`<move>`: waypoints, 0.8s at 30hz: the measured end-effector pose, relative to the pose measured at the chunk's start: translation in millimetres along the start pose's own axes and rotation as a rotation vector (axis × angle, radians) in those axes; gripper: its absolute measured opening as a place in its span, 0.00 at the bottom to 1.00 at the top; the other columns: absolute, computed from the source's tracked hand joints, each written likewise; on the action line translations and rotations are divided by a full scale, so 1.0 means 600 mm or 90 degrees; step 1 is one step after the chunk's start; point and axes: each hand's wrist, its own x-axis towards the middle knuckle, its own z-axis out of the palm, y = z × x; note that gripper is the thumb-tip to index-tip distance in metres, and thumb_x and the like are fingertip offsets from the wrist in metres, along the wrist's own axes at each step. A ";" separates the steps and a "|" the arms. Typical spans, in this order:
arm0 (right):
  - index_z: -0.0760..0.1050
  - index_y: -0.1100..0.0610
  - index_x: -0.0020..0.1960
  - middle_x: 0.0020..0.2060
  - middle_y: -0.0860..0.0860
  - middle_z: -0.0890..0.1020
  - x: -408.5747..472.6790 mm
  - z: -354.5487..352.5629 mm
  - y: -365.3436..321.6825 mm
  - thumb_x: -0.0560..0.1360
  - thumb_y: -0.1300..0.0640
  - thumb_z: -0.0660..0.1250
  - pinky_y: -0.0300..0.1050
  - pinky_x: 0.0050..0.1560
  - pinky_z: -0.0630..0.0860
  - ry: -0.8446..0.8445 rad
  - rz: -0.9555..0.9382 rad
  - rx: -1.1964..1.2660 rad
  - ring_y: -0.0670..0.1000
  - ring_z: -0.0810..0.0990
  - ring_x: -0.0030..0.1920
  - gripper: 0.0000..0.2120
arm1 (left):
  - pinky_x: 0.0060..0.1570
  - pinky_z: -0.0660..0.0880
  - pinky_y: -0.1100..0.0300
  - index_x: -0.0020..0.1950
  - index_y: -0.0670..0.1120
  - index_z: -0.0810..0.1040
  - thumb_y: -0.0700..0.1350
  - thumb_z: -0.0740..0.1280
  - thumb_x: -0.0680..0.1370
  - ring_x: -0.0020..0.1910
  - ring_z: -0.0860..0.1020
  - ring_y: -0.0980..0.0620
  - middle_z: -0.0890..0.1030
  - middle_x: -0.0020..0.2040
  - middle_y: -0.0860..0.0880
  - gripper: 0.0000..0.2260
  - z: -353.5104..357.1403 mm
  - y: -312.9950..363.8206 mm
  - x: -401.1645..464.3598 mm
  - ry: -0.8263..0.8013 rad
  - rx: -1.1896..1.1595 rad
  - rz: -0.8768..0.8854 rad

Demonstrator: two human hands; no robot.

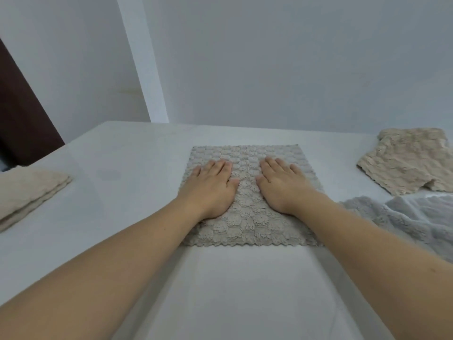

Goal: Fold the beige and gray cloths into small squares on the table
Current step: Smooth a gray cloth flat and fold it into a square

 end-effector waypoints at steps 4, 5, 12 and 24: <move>0.42 0.53 0.79 0.78 0.48 0.44 -0.017 0.000 0.032 0.82 0.45 0.39 0.50 0.76 0.41 -0.006 0.005 -0.012 0.48 0.42 0.78 0.28 | 0.76 0.40 0.52 0.80 0.51 0.43 0.57 0.41 0.83 0.78 0.42 0.54 0.43 0.80 0.53 0.26 -0.003 -0.049 -0.028 0.003 -0.002 -0.016; 0.42 0.53 0.79 0.78 0.48 0.44 -0.025 -0.004 0.050 0.82 0.45 0.39 0.49 0.76 0.41 -0.011 0.024 -0.011 0.48 0.42 0.78 0.27 | 0.76 0.40 0.52 0.80 0.52 0.43 0.57 0.41 0.83 0.78 0.43 0.54 0.43 0.80 0.54 0.26 -0.006 -0.072 -0.038 -0.006 -0.003 -0.037; 0.41 0.57 0.79 0.78 0.51 0.42 -0.060 -0.042 0.068 0.82 0.47 0.38 0.55 0.76 0.38 -0.036 0.095 -0.086 0.51 0.41 0.78 0.28 | 0.75 0.36 0.45 0.80 0.49 0.46 0.55 0.40 0.83 0.79 0.40 0.49 0.42 0.80 0.53 0.26 -0.050 -0.079 -0.067 0.012 0.147 -0.077; 0.43 0.53 0.79 0.79 0.48 0.45 -0.109 0.015 -0.012 0.82 0.46 0.40 0.52 0.76 0.41 0.024 0.014 0.007 0.49 0.43 0.78 0.27 | 0.76 0.40 0.48 0.80 0.49 0.45 0.56 0.42 0.83 0.79 0.43 0.52 0.45 0.80 0.53 0.26 0.011 0.039 -0.104 0.018 -0.010 -0.004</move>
